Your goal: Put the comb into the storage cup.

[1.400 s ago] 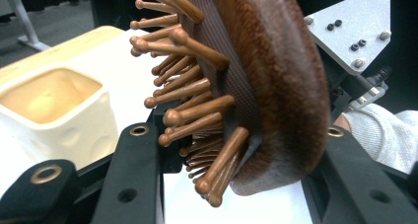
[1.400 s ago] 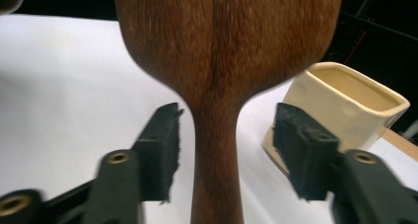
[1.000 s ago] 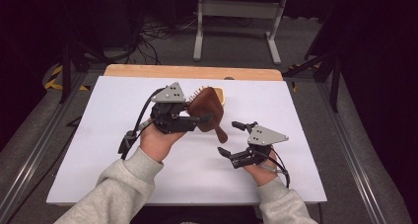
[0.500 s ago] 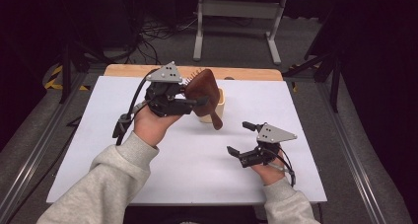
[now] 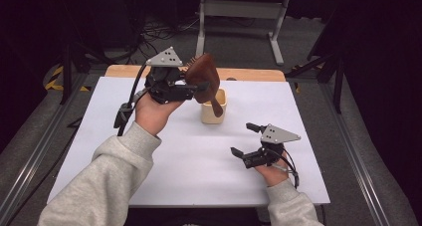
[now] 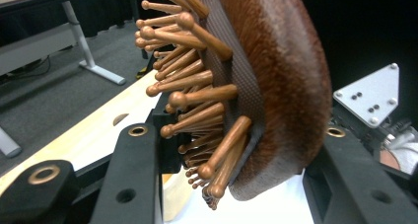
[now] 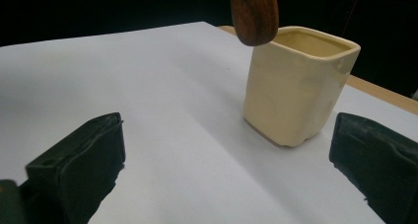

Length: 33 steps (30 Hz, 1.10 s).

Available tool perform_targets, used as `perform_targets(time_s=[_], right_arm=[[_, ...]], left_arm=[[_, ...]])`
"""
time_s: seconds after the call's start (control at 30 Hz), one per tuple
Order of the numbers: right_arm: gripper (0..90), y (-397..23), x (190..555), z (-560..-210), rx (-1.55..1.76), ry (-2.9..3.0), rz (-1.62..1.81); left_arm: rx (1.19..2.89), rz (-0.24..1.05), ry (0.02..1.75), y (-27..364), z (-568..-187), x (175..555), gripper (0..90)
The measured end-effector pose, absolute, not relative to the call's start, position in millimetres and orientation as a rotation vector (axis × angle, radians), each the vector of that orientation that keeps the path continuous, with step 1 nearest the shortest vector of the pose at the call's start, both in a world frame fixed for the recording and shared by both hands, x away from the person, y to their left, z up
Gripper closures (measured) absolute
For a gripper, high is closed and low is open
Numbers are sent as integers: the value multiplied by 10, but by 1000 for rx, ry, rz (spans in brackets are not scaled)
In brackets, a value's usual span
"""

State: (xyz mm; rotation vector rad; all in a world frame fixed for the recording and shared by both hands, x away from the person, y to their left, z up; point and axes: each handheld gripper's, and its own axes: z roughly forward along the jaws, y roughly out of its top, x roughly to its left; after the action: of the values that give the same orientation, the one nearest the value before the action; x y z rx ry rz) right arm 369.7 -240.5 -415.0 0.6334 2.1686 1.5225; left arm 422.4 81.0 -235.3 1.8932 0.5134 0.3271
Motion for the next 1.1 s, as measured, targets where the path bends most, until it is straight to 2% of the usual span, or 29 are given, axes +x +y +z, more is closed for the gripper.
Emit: perform_targets(time_s=[1.1], right_arm=[[10, -2396, 3697, -4158, 627, 2174, 1530]], left_arm=[[1831, 426, 673, 615, -2466, 4738, 563]])
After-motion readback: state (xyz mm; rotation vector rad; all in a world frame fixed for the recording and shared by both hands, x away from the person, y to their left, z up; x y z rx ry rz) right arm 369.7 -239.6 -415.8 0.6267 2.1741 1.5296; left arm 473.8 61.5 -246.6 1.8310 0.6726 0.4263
